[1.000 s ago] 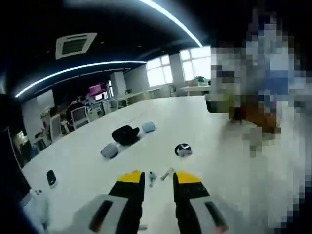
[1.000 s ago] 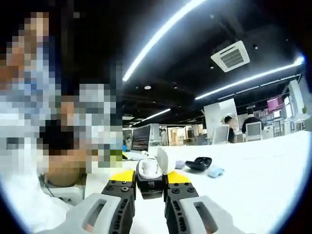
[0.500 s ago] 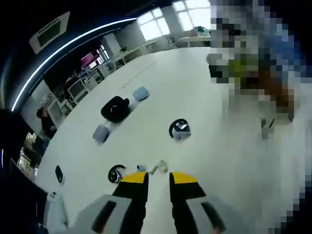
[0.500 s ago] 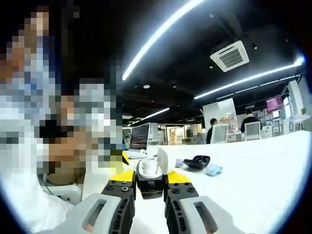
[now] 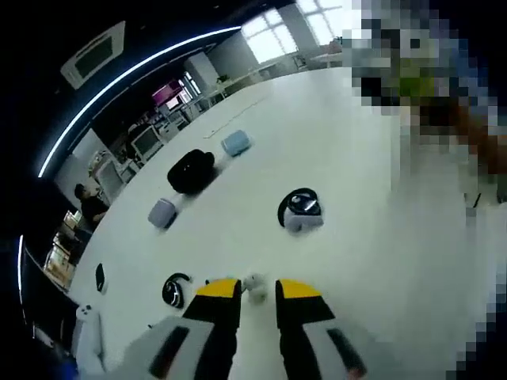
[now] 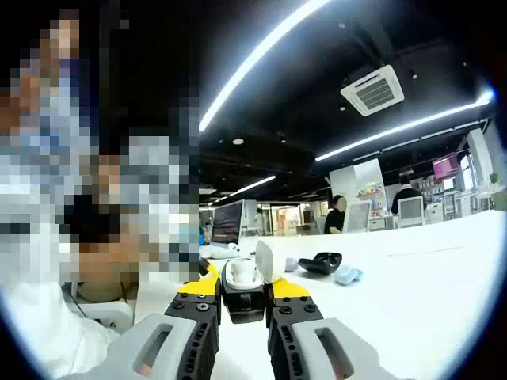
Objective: Pick up the earbuds from the table and place the earbuds into the earbud case
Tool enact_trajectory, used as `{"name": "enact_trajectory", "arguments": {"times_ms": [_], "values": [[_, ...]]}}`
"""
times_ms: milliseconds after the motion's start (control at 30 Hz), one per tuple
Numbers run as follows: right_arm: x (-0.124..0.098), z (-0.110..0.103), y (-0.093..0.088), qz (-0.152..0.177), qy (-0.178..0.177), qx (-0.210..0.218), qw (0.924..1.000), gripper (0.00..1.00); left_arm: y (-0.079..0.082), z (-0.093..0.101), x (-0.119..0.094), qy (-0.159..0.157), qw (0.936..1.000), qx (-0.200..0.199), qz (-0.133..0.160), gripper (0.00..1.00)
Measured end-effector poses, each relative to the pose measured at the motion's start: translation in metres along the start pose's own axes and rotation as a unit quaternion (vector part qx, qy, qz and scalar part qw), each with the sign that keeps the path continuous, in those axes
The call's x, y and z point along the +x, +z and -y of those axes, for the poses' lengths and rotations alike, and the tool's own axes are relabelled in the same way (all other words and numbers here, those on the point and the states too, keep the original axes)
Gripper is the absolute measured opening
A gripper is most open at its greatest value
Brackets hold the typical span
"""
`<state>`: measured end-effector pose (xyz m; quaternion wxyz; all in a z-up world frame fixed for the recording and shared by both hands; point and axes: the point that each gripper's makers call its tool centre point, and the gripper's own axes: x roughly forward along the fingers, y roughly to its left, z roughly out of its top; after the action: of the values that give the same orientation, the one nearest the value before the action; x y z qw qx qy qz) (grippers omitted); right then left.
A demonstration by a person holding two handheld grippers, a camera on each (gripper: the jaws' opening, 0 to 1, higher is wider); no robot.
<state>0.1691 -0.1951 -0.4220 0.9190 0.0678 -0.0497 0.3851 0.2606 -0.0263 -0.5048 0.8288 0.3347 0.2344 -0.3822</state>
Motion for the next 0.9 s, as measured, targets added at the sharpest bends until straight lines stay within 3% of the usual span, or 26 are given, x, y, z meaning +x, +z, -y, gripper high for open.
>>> {"name": "enact_trajectory", "arguments": {"times_ms": [233,467,667,800,900], "values": [[0.0,-0.002,0.001,0.001,0.004,-0.001,1.0,0.2,-0.003,-0.003,0.006,0.001,0.9999,-0.013,0.0,0.12],[0.0,-0.003,0.001,0.001,0.007,-0.003,1.0,0.2,-0.007,-0.009,0.007,-0.004,0.9993,-0.036,0.001,0.11],[-0.001,-0.006,0.002,0.002,0.013,-0.003,0.9999,0.2,-0.004,-0.017,-0.003,-0.012,0.9979,-0.06,0.02,0.11],[0.0,-0.009,0.003,0.003,0.02,0.001,0.9998,0.2,0.01,-0.02,-0.017,-0.05,0.9927,-0.096,0.055,0.11],[0.001,-0.015,0.004,0.0,0.031,0.003,0.9995,0.2,0.024,-0.013,-0.033,-0.109,0.9839,-0.118,0.079,0.11]]}}
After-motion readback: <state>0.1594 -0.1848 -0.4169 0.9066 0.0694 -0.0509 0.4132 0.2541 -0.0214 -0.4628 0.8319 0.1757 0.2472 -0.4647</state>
